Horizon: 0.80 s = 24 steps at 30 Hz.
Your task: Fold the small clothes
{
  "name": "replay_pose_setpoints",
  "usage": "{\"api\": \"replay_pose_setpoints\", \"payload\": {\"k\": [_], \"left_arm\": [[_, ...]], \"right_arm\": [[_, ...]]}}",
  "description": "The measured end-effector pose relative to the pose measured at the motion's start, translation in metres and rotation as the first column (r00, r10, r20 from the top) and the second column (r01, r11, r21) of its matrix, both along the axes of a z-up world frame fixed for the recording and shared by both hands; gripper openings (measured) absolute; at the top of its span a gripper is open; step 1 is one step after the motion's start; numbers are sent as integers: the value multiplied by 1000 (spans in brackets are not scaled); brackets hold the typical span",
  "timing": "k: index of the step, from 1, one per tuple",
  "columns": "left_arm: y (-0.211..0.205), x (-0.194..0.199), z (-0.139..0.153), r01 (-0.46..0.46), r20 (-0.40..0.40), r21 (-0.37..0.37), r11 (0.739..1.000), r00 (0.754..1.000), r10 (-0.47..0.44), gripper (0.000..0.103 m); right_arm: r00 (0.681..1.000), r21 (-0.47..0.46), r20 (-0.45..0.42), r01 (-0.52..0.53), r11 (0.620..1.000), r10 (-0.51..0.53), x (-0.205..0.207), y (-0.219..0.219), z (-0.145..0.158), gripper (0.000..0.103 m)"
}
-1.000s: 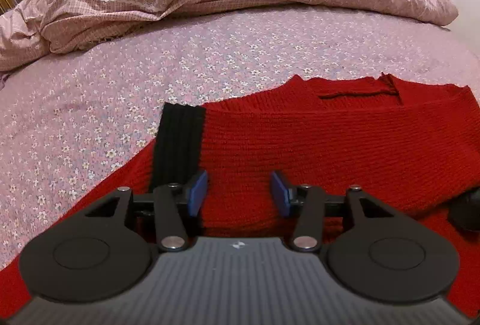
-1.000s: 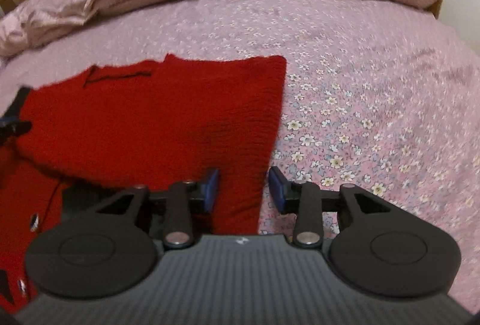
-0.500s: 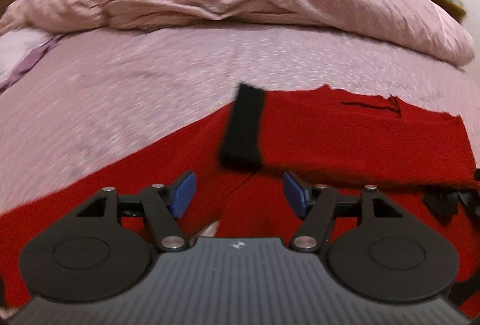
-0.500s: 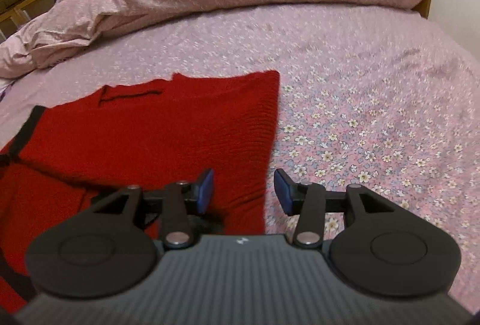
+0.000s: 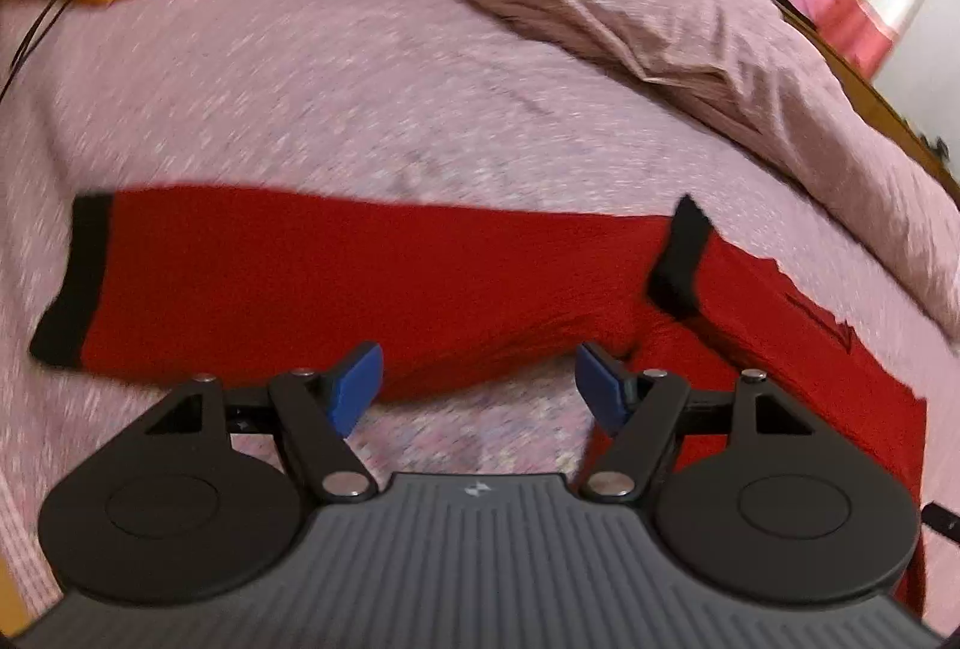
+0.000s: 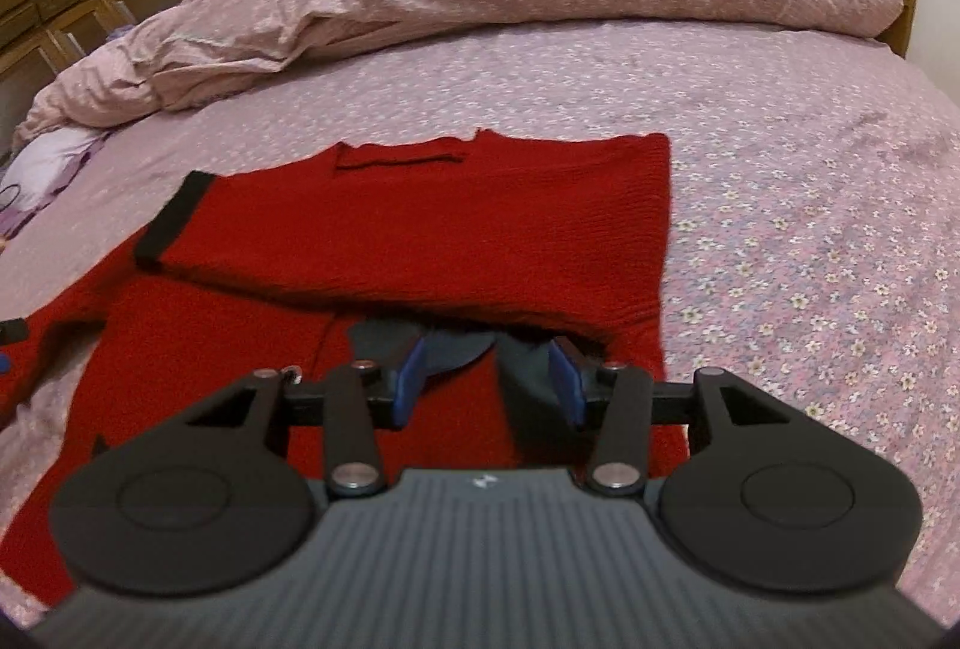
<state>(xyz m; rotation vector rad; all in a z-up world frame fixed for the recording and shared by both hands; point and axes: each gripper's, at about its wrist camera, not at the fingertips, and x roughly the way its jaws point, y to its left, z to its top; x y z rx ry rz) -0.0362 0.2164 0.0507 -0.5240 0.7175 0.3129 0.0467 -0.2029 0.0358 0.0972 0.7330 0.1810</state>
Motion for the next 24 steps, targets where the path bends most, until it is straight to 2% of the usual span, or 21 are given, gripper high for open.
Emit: {"api": "replay_pose_setpoints", "payload": {"k": [6,12,16,18,22,24], "left_arm": [[23,-18,-21,-119,9,-126,985,993,122,76],[34,-19,-38,-204,30,-189,960,976,214,76],[36,-20,-45,-232,65,-207,950,966,250,76],[34,-18,-44,-248,56,-213,945,963,265,77],[22,-16,-46,-208,54,-267,941,972,230,77],[13,-16,-46,-205,67,-249,946,971,228,77]], "right_arm": [[1000,-9,-25,3,1000,-3,5,5,-3,48],[999,9,-51,-1,1000,1,8,13,-13,48],[998,13,-56,-2,1000,3,9,18,-16,48],[998,11,-59,-4,1000,5,10,20,-17,48],[998,16,-62,-12,1000,13,10,22,-19,48],[998,16,-66,-6,1000,7,11,21,-20,48]]}}
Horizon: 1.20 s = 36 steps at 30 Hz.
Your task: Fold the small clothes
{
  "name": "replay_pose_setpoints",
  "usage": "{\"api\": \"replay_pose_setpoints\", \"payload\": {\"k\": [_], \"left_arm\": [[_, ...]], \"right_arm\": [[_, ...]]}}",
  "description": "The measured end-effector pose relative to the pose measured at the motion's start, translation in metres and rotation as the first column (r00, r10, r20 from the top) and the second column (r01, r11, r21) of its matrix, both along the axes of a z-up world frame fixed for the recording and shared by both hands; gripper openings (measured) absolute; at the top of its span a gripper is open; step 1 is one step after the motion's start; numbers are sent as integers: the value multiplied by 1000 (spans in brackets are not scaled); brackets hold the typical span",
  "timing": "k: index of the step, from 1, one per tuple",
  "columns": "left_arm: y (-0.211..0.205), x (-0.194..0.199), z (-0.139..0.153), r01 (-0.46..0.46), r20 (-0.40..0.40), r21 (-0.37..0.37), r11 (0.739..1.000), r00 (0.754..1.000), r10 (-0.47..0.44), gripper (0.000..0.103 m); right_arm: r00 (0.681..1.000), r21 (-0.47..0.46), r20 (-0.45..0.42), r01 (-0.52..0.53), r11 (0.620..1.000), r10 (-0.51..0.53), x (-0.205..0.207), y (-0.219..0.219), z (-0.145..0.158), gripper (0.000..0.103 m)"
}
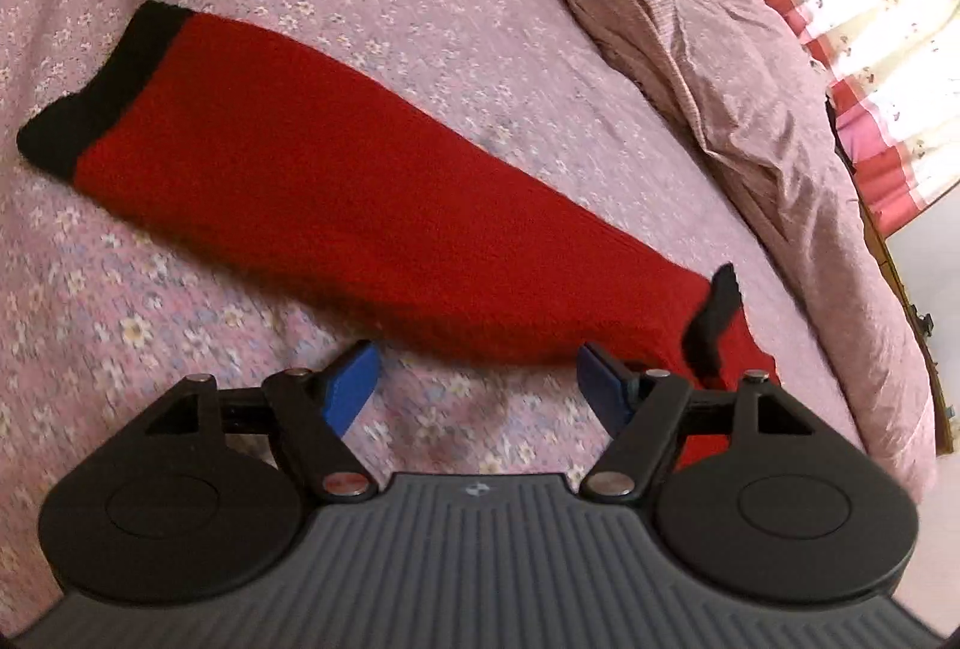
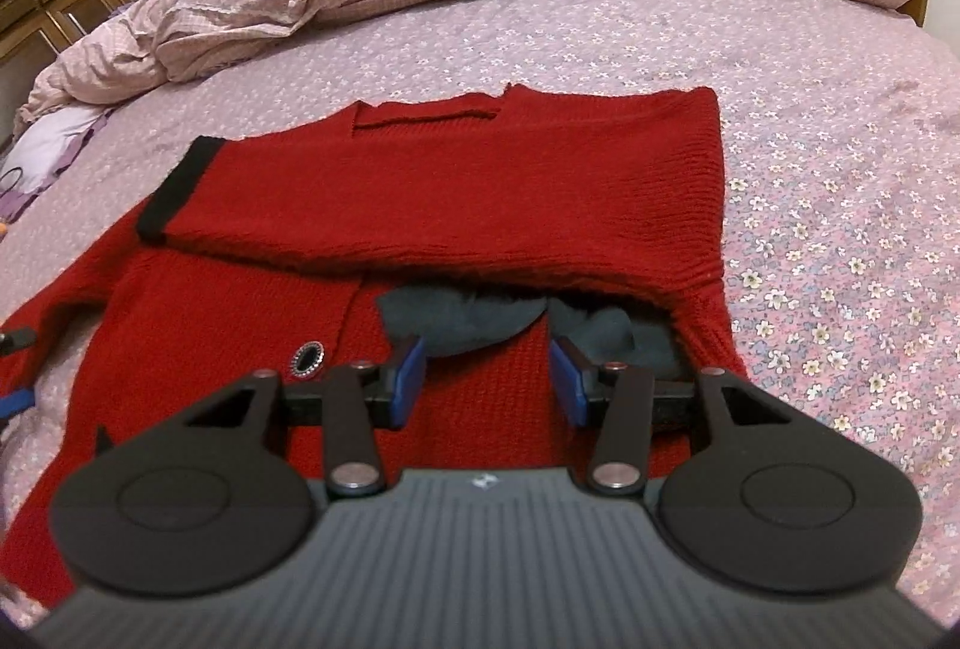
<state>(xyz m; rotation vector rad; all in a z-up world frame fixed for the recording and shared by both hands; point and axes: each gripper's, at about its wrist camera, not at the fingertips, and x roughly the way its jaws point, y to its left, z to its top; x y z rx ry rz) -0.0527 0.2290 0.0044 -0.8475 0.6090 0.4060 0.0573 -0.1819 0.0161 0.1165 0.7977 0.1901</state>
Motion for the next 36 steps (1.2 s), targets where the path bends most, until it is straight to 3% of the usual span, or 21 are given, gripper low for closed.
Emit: {"api": "replay_pose_setpoints", "payload": {"k": [12,19,22,24,26,30,34,36], "left_arm": [[21,13,-3,-182,74,116,977,982,174,77],[47,23,3,-238,112,105,965,968,227,74],[52,20,7,-238,114,135,962,968,224,54],[54,20,9,-223,101,167,960,973,208,33],[59,19,11,-211,107,174,962,975,194,27],[66,21,28,-197,170,193,961,972,165,21],[78,41,54,-159,231,184,970,966,114,19],[78,54,71,-129,257,214,968,964,71,17]], "right_arm": [[1000,15,-8,19,1000,-19,0,-6,-2,49],[1000,12,-14,9,1000,-9,2,-3,-4,49],[1000,14,-16,11,1000,-11,3,-4,-4,49],[1000,18,-18,18,1000,-17,4,-5,-5,49],[1000,21,-18,22,1000,-21,4,-6,-6,49],[1000,20,-11,21,1000,-21,4,-6,-4,49],[1000,23,3,17,1000,-18,2,-6,-1,49],[1000,27,8,14,1000,-14,0,-7,0,49]]}}
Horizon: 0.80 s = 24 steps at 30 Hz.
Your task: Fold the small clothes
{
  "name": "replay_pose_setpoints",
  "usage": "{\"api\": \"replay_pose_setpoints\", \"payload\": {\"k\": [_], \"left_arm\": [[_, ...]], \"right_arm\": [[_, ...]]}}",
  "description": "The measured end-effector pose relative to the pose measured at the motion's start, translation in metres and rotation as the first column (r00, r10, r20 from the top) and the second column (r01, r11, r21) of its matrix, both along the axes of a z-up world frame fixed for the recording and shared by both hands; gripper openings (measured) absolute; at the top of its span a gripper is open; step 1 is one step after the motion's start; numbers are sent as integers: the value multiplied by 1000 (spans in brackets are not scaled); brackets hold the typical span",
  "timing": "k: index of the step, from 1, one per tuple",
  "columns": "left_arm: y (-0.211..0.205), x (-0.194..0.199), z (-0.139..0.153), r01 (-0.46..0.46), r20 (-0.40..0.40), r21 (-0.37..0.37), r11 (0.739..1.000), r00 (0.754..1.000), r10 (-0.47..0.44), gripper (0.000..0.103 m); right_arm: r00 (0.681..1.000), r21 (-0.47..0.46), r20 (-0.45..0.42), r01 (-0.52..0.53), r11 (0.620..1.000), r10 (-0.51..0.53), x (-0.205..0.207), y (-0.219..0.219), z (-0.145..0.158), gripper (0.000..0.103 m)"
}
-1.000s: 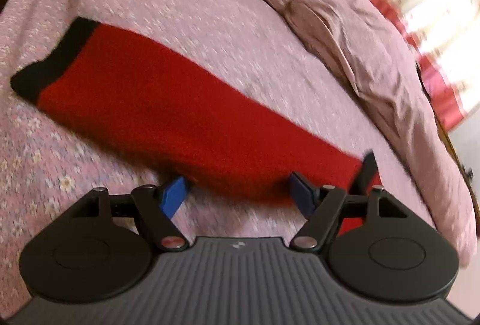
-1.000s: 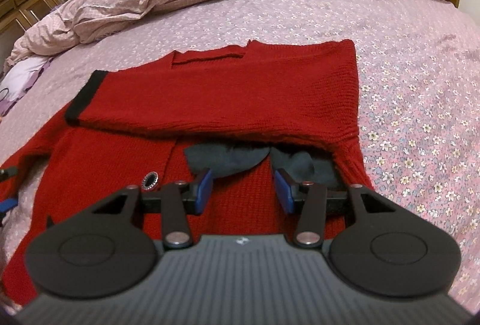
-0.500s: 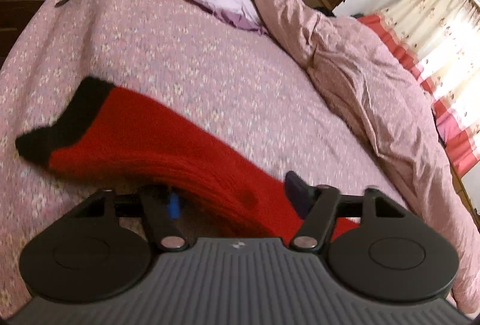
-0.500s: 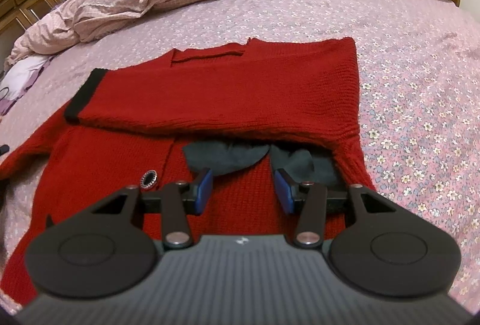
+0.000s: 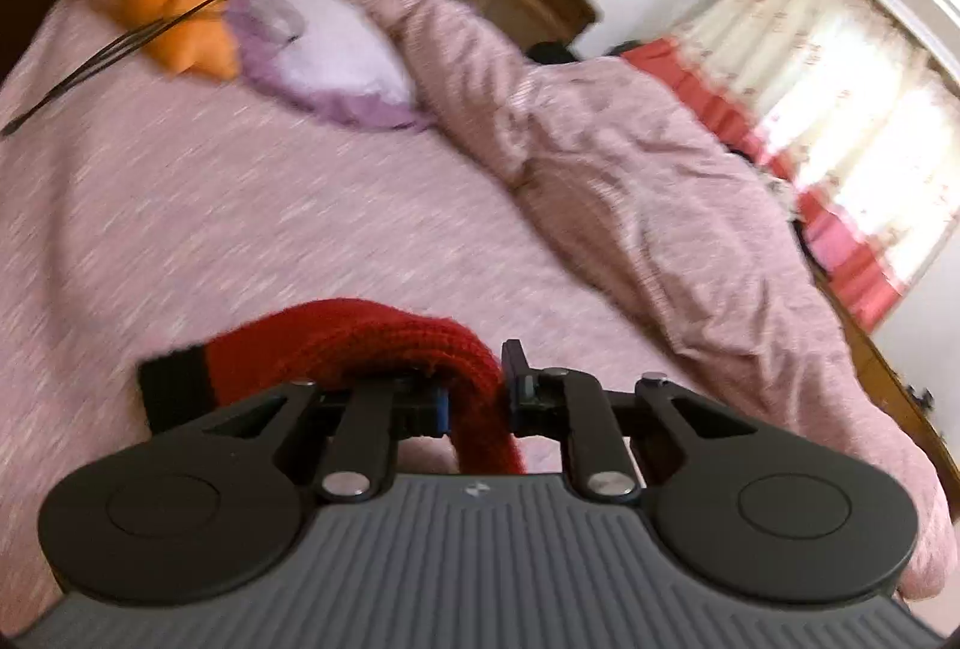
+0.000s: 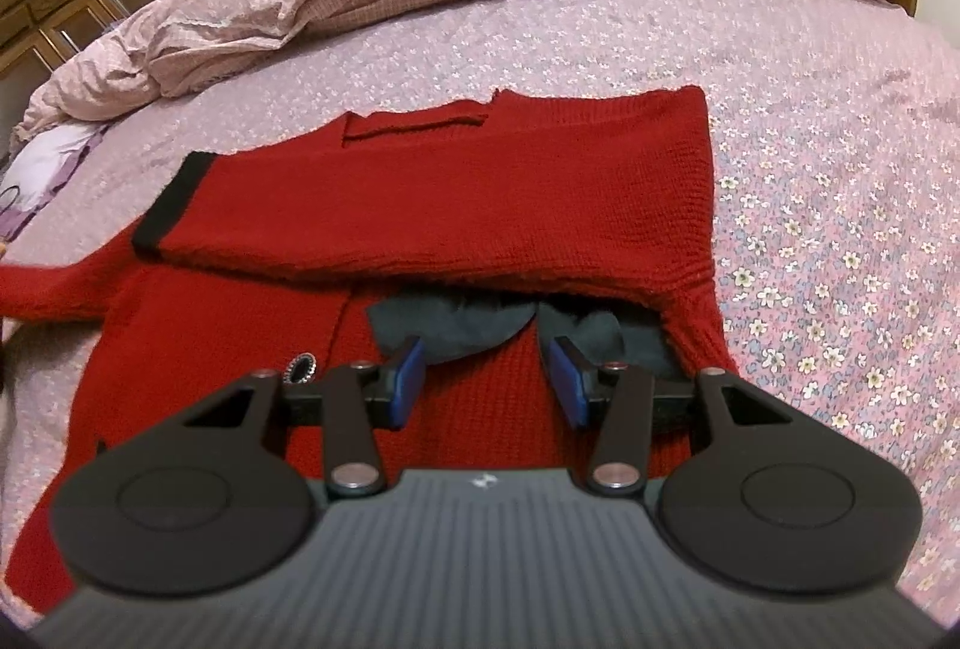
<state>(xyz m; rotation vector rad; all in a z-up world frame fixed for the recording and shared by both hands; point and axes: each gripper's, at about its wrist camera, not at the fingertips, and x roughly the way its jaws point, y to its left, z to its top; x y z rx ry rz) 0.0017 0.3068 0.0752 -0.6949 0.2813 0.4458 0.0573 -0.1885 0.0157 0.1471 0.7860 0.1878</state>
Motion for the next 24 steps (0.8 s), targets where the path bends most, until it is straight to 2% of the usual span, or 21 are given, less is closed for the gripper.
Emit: {"api": "replay_pose_setpoints", "payload": {"k": [5,9,12,17,21,24], "left_arm": [[-24,33,40,132,47,93,987,989,-137,16],[-62,55,67,249,81,145,958,961,-262,16],[-96,68,81,345,107,164,924,925,-364,16],[-166,86,87,489,104,214,846,850,-517,16],[-218,98,73,591,80,202,781,785,-614,16],[-250,109,54,646,40,161,747,752,-658,16]], "right_arm": [[1000,15,13,-6,1000,6,-3,0,4,49],[1000,25,30,-3,1000,2,-6,-2,10,49],[999,37,42,3,999,-4,-9,-5,14,49],[998,55,60,12,998,-16,-15,-13,18,49],[997,78,61,39,996,-44,-18,-23,19,49],[996,106,56,68,992,-74,-20,-34,19,49]]}}
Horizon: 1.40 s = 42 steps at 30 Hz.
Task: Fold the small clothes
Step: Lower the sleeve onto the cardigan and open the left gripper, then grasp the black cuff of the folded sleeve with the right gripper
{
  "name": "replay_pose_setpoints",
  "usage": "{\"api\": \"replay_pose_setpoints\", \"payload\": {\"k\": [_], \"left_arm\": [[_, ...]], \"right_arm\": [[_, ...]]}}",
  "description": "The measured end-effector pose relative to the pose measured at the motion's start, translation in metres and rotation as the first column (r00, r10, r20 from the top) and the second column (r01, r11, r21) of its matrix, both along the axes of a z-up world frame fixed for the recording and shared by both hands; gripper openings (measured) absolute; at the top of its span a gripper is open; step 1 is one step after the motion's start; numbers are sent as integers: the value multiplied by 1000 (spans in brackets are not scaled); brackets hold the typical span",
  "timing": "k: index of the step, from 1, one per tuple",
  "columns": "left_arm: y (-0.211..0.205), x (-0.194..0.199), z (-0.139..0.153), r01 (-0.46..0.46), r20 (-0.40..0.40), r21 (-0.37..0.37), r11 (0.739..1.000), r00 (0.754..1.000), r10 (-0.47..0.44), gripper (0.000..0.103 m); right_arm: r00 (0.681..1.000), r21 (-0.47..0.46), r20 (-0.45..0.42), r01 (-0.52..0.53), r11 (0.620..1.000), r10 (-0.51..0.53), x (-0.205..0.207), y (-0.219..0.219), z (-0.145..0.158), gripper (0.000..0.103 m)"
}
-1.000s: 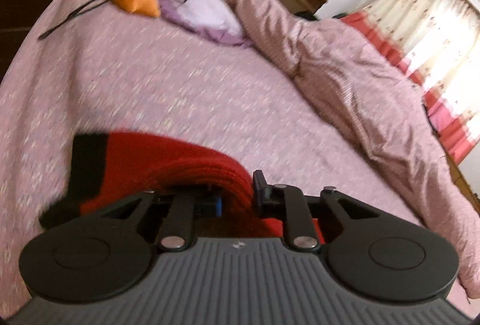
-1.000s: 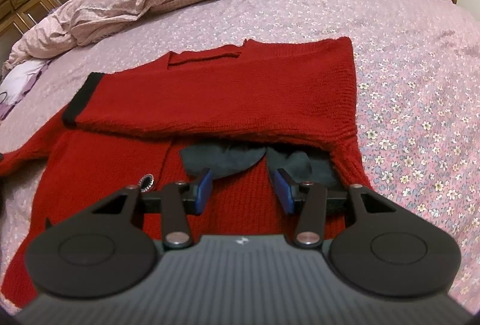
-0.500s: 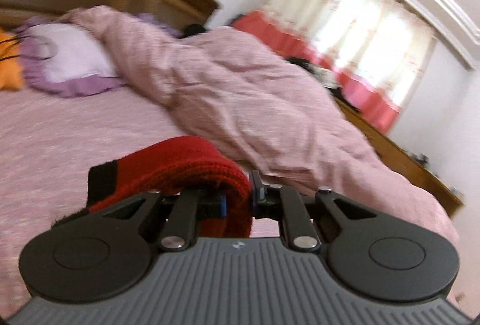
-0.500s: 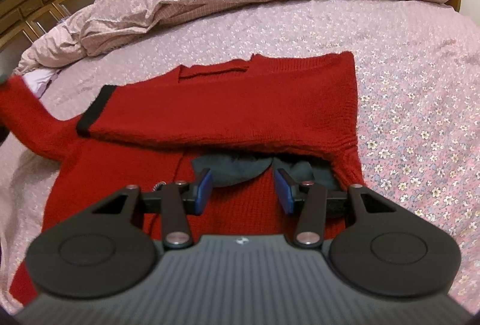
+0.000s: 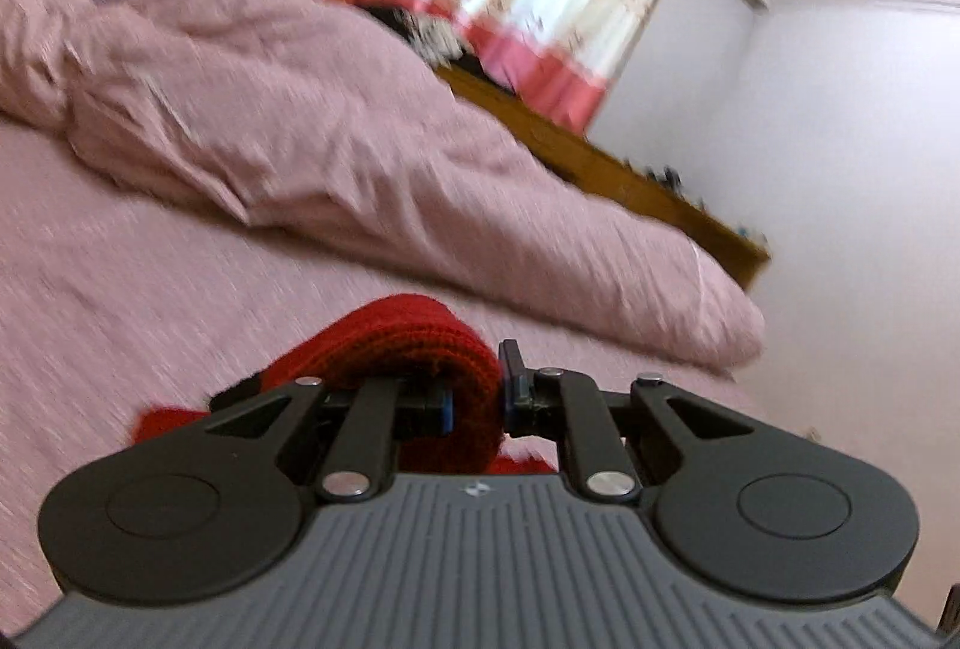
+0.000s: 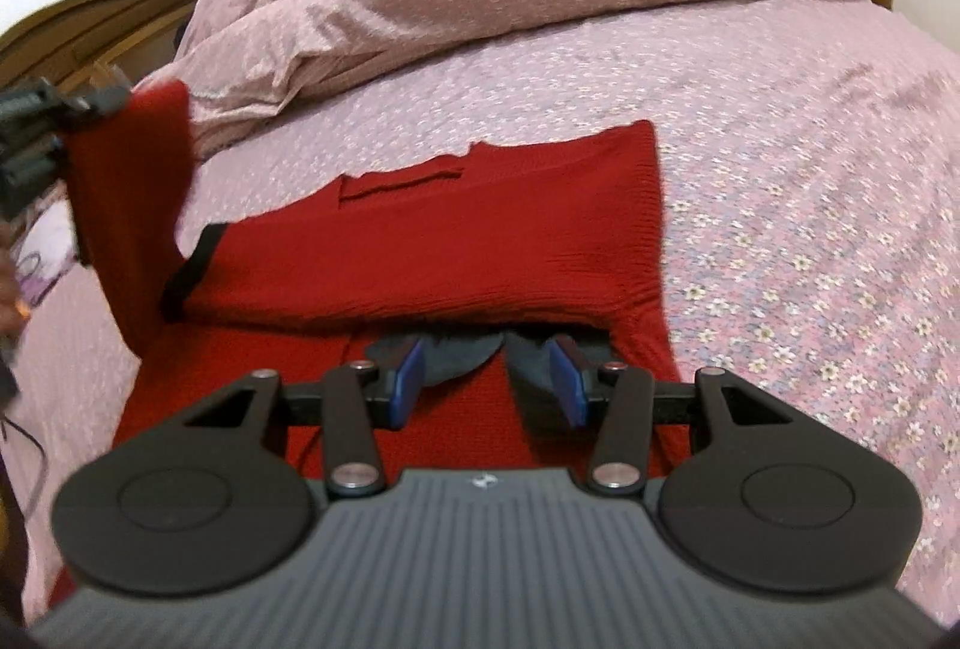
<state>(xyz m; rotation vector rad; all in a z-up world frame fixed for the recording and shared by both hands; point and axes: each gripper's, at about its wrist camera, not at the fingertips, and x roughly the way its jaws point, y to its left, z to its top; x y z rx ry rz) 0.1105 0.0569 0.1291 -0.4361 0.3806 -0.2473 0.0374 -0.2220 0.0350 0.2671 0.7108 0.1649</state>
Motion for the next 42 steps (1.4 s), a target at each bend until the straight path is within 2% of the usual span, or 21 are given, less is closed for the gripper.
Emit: {"api": "replay_pose_setpoints", "payload": {"k": [4,12,17,19,21,24,30,35,42], "left_arm": [[-31,15,-30,44,-94,9,999,995,-43,16],[-62,30,-77,138,-215,99,985,970,-115,18],[-71,28,-92,200,-325,149,968,935,-143,22],[-72,23,-93,207,-349,176,963,927,-135,28],[-71,15,-93,203,-358,219,954,927,-115,43],[-65,-2,-87,203,-356,273,940,929,-97,58],[-45,-29,-75,143,-357,388,910,934,6,67],[-20,-41,-67,142,-393,340,930,919,3,68],[2,-67,-70,129,-391,344,930,920,17,68]], "right_arm": [[999,13,12,36,999,-37,-1,-10,-1,49],[999,45,-2,39,998,-39,6,-13,-9,49],[999,51,-17,29,998,-28,8,-12,-14,49],[1000,48,-20,23,999,-22,9,-11,-14,49],[1000,38,-19,17,999,-16,10,-9,-13,49],[1000,16,-14,-3,1000,3,11,-3,-10,49],[998,-21,-4,-62,998,62,18,19,-3,49],[990,-52,14,-141,989,142,23,50,7,49],[975,-85,34,-216,973,219,25,86,19,49]]}}
